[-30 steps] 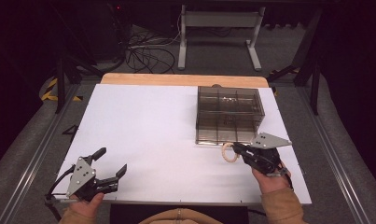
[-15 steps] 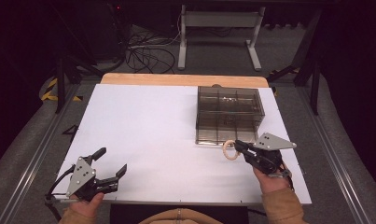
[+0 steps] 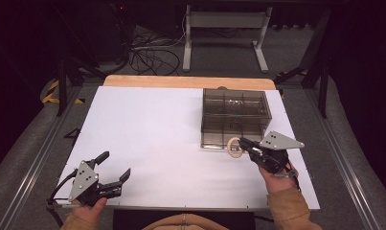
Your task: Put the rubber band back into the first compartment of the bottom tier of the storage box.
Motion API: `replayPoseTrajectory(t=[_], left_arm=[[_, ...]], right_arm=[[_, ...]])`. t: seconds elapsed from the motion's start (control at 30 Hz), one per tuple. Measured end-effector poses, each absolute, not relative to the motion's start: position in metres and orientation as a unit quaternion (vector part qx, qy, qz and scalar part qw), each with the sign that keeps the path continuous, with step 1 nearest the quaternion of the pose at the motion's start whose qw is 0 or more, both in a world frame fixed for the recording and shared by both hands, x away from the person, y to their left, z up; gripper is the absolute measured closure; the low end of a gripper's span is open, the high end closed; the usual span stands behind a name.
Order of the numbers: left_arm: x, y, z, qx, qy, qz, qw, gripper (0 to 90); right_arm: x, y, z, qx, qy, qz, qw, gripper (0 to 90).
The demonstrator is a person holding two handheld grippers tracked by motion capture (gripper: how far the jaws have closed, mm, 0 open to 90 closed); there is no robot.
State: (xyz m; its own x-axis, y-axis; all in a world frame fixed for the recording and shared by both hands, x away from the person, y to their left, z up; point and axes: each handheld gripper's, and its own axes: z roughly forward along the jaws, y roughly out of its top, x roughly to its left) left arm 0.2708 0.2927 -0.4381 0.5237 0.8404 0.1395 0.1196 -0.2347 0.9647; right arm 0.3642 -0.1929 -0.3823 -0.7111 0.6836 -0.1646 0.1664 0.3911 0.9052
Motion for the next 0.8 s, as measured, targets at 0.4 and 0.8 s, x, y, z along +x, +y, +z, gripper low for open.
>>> replayPoseTrajectory(t=[0.4, 0.8], left_arm=[[0.271, 0.293, -0.438, 0.704, 0.341, 0.349, 0.516, 13.3], [0.272, 0.292, -0.439, 0.704, 0.341, 0.347, 0.517, 13.3]], right_arm=[[0.386, -0.183, -0.378, 0.273, 0.785, 0.487, 0.267, 84.6], [0.404, -0.171, -0.377, 0.269, 0.782, 0.492, 0.272, 84.6]])
